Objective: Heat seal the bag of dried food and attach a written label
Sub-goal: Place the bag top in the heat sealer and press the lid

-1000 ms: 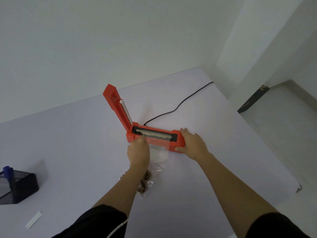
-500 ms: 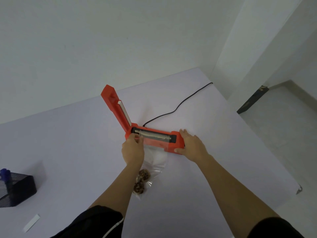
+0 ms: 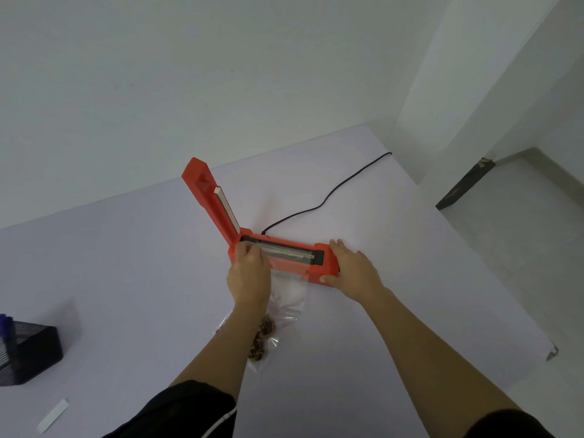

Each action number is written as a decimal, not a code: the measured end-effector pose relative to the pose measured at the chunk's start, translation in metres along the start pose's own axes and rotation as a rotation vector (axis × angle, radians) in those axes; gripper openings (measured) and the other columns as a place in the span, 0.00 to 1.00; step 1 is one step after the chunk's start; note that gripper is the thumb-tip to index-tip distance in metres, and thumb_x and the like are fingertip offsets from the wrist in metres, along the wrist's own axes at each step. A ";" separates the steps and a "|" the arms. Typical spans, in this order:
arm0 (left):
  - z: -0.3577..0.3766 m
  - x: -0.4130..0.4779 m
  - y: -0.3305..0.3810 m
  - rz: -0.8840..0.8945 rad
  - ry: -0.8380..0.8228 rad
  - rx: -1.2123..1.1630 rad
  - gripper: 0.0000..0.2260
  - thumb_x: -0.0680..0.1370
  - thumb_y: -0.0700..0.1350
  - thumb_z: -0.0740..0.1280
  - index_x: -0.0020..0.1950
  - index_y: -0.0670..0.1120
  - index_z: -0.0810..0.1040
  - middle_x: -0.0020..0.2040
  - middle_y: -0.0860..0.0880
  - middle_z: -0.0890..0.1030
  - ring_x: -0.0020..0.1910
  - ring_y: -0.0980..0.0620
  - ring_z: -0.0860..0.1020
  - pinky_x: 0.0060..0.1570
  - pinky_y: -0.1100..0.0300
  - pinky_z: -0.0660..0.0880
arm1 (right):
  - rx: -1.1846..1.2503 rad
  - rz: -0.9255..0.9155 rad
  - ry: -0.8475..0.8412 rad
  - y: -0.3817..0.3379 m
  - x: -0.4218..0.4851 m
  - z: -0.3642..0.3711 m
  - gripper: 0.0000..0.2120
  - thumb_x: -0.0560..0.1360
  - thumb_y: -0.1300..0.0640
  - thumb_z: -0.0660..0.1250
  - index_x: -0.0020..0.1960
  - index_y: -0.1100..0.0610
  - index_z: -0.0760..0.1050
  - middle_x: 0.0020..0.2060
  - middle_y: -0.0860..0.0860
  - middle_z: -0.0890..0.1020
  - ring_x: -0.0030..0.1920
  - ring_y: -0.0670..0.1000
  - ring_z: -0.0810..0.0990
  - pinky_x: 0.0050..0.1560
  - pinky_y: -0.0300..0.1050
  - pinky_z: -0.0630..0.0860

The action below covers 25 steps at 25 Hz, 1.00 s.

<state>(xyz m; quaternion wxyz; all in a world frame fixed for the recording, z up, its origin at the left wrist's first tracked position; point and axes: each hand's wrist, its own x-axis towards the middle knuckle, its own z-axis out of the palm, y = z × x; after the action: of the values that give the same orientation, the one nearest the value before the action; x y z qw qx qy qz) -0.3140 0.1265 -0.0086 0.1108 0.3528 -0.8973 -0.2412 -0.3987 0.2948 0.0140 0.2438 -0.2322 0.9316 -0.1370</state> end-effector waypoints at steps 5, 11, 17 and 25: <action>-0.002 0.002 0.003 0.059 -0.145 0.153 0.07 0.78 0.35 0.59 0.55 0.38 0.72 0.53 0.42 0.79 0.42 0.38 0.80 0.39 0.49 0.77 | 0.006 -0.003 -0.002 0.000 0.000 0.000 0.40 0.73 0.47 0.68 0.75 0.56 0.49 0.76 0.56 0.55 0.73 0.57 0.62 0.74 0.52 0.51; 0.004 0.002 0.000 0.031 -0.170 0.202 0.09 0.78 0.35 0.62 0.58 0.39 0.69 0.50 0.42 0.80 0.41 0.40 0.81 0.38 0.51 0.77 | 0.003 -0.013 -0.003 -0.001 0.000 0.000 0.41 0.73 0.47 0.69 0.75 0.57 0.49 0.76 0.57 0.55 0.73 0.56 0.62 0.74 0.52 0.51; 0.007 0.002 0.000 0.059 -0.168 0.199 0.10 0.77 0.34 0.63 0.57 0.39 0.69 0.49 0.42 0.79 0.40 0.40 0.81 0.38 0.49 0.78 | -0.009 -0.007 -0.005 -0.002 0.001 0.000 0.41 0.73 0.48 0.69 0.75 0.57 0.49 0.76 0.57 0.55 0.73 0.57 0.62 0.74 0.52 0.52; 0.004 0.002 0.004 0.056 -0.182 0.229 0.11 0.77 0.34 0.63 0.58 0.40 0.68 0.51 0.42 0.79 0.41 0.41 0.80 0.39 0.50 0.78 | -0.054 -0.005 -0.014 -0.001 0.003 0.001 0.41 0.73 0.47 0.68 0.75 0.57 0.49 0.76 0.57 0.56 0.73 0.58 0.62 0.74 0.52 0.52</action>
<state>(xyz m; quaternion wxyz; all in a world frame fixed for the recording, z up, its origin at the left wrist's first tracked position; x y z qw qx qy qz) -0.3191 0.1295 -0.0097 -0.0055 0.3148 -0.9347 -0.1650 -0.4003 0.2918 0.0124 0.2436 -0.2420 0.9326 -0.1110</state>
